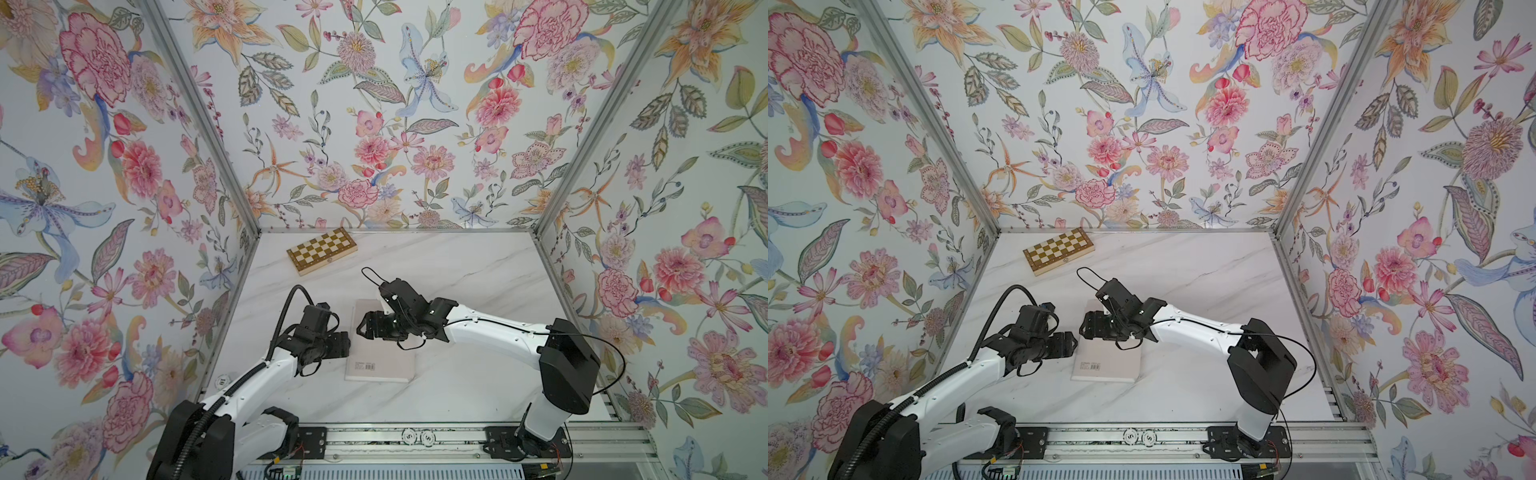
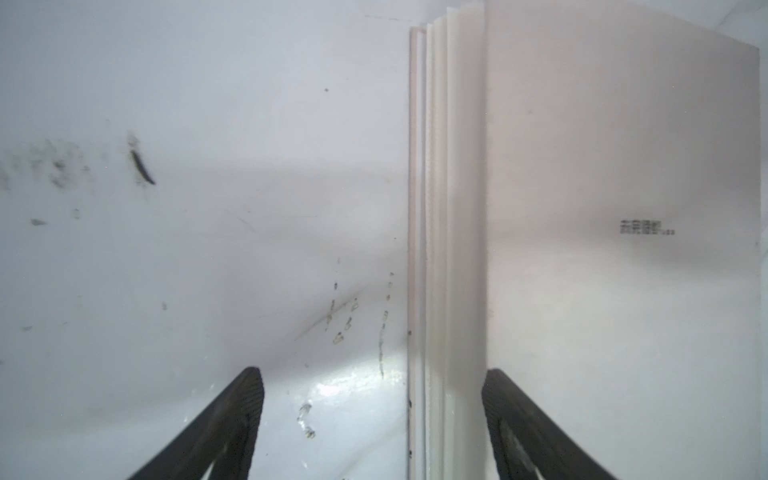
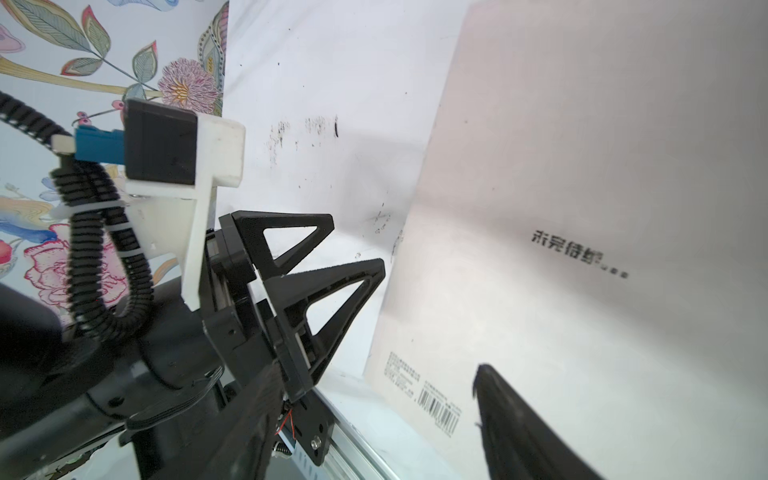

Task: Place the photos into the photo albums
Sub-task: Close the photo album at the center of the board.

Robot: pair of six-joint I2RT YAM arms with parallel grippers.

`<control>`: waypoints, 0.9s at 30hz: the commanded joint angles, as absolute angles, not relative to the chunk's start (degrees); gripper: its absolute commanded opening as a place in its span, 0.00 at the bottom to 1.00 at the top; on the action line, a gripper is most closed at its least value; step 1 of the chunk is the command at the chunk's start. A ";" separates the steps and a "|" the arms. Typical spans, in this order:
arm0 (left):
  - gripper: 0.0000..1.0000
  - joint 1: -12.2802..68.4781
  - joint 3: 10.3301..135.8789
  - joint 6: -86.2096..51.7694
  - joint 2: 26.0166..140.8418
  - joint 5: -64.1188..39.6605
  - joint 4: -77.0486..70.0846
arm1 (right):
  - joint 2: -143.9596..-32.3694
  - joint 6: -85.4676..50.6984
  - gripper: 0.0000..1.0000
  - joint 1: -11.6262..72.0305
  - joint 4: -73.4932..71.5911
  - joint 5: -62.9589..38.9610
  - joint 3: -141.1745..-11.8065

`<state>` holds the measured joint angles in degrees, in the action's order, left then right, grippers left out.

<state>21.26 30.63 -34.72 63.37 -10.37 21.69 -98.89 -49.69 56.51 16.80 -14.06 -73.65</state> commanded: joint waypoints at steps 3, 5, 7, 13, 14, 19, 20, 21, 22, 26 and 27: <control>0.82 19.21 33.08 -31.69 61.61 -9.93 24.92 | -98.23 -47.29 0.81 55.45 16.08 -14.34 -74.71; 0.85 19.08 33.91 -31.38 62.23 -9.89 24.58 | -96.64 -46.41 0.86 54.09 16.13 -13.91 -73.29; 0.88 18.92 34.66 -31.29 62.58 -10.02 23.90 | -94.65 -44.88 0.92 52.43 16.09 -13.23 -71.51; 0.99 17.99 37.92 -30.29 63.60 -8.11 21.66 | -88.20 -42.92 0.99 41.89 17.13 -15.37 -64.32; 0.99 17.68 38.69 -29.95 64.15 -7.71 21.49 | -86.89 -42.08 0.99 39.85 17.32 -15.46 -63.26; 0.99 14.80 42.29 -29.14 66.29 -7.91 19.39 | -81.47 -36.12 0.99 28.39 19.21 -17.07 -58.99; 0.99 13.92 42.72 -29.32 66.08 -7.67 18.29 | -80.41 -34.36 0.99 26.03 19.21 -17.60 -57.98; 0.99 13.53 43.15 -29.13 65.77 -6.54 17.35 | -79.38 -32.90 0.99 23.76 19.24 -17.68 -56.97; 0.99 13.11 43.62 -28.88 65.58 -5.07 16.63 | -78.42 -31.74 0.99 21.84 19.18 -17.69 -56.03; 0.99 10.49 44.39 -28.21 66.26 -1.02 11.96 | -74.90 -28.27 0.99 14.55 19.08 -16.35 -51.96; 0.99 9.32 44.32 -27.59 66.93 -2.22 10.54 | -74.04 -27.31 0.99 13.02 18.71 -16.60 -50.94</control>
